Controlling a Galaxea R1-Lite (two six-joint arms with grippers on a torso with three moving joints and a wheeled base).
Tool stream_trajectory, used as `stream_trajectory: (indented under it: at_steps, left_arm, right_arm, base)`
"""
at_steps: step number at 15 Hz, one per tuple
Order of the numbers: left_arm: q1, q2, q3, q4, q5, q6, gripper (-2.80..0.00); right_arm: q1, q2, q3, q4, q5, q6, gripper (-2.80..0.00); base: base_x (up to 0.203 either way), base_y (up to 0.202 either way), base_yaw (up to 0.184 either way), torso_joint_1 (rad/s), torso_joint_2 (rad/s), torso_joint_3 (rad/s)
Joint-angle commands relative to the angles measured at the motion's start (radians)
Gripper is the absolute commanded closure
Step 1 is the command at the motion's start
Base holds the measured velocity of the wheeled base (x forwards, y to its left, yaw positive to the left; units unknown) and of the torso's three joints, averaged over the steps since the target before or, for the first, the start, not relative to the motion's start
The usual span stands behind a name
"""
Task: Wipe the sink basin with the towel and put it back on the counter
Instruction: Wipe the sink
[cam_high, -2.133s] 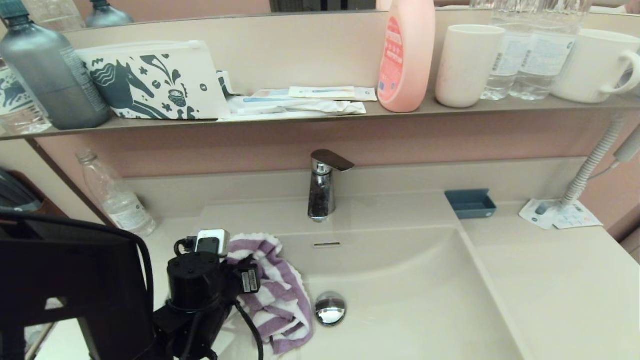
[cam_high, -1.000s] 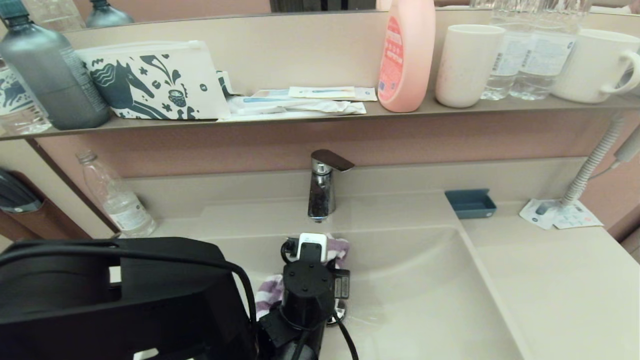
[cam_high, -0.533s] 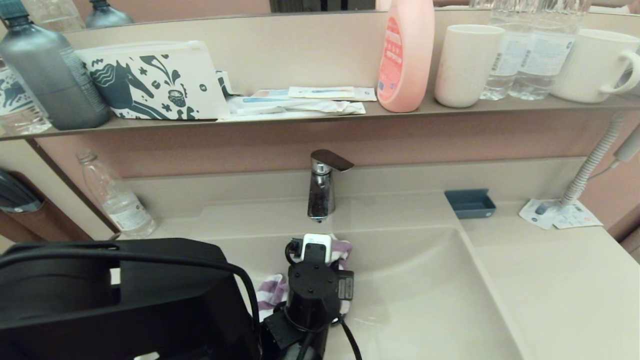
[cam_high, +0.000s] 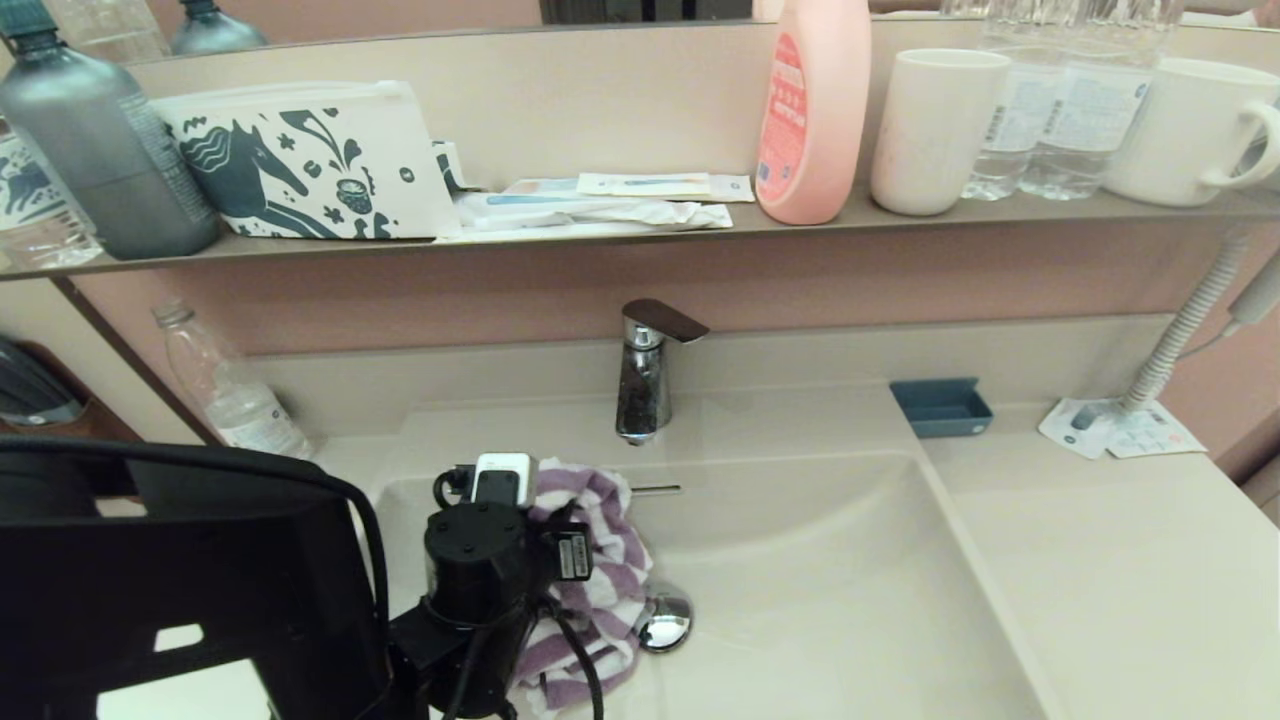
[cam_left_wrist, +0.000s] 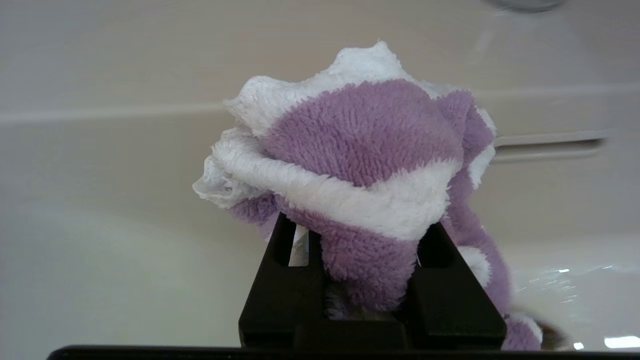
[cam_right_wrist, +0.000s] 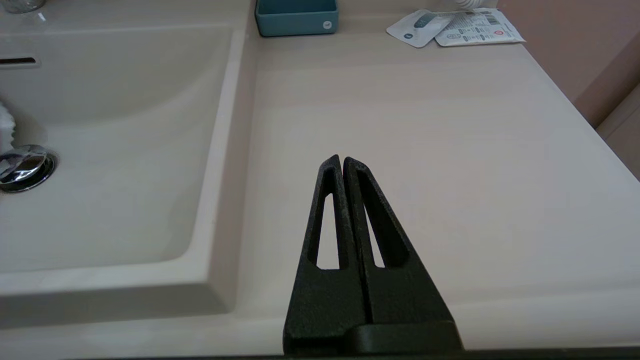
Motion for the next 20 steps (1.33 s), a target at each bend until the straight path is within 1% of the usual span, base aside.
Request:
stream_trajectory:
  at_steps: [1,2,5,10,12,13,14,16,18,20]
  left_arm:
    - [0.049,-0.02,0.069,-0.051,-0.011,0.0,0.0]
    - [0.073,-0.02,0.102,-0.07,-0.027,-0.003,0.0]
    - [0.187,-0.047,0.179,-0.075,-0.097,-0.016,0.0]
    - [0.343,-0.093,0.245,-0.076,-0.211,-0.01,0.0]
    - [0.398,-0.104,0.314,-0.076,-0.259,-0.01,0.0]
    - [0.411,-0.105,0.347,-0.076,-0.266,-0.009,0.0]
    - [0.413,-0.107,0.364,-0.076,-0.258,-0.007,0.0]
    - [0.413,-0.105,0.366,-0.049,-0.183,-0.009,0.0]
    - [0.42,-0.113,0.365,-0.054,-0.172,-0.001,0.0]
    - [0.419,-0.122,0.356,-0.075,-0.171,0.058,0.0]
  right_arm:
    - [0.0,0.0,0.0,0.0,0.0,0.0,0.0]
    - [0.0,0.0,0.0,0.0,0.0,0.0,0.0]
    - [-0.001,0.0,0.0,0.0,0.0,0.0,0.0]
    - [0.0,0.0,0.0,0.0,0.0,0.0,0.0]
    - [0.0,0.0,0.0,0.0,0.0,0.0,0.0]
    - [0.0,0.0,0.0,0.0,0.0,0.0,0.0]
    - [0.0,0.0,0.0,0.0,0.0,0.0,0.0]
    - [0.0,0.0,0.0,-0.002,0.0,0.0,0.0]
    - [0.0,0.0,0.0,0.0,0.0,0.0,0.0]
    - [0.0,0.0,0.0,0.0,0.0,0.0,0.0]
  base:
    - [0.0,0.0,0.0,0.0,0.0,0.0]
    - [0.0,0.0,0.0,0.0,0.0,0.0]
    - [0.0,0.0,0.0,0.0,0.0,0.0]
    - [0.0,0.0,0.0,0.0,0.0,0.0]
    - [0.0,0.0,0.0,0.0,0.0,0.0]
    - [0.0,0.0,0.0,0.0,0.0,0.0]
    - [0.0,0.0,0.0,0.0,0.0,0.0]
    - [0.0,0.0,0.0,0.0,0.0,0.0]
    - [0.0,0.0,0.0,0.0,0.0,0.0]
    - [0.0,0.0,0.0,0.0,0.0,0.0]
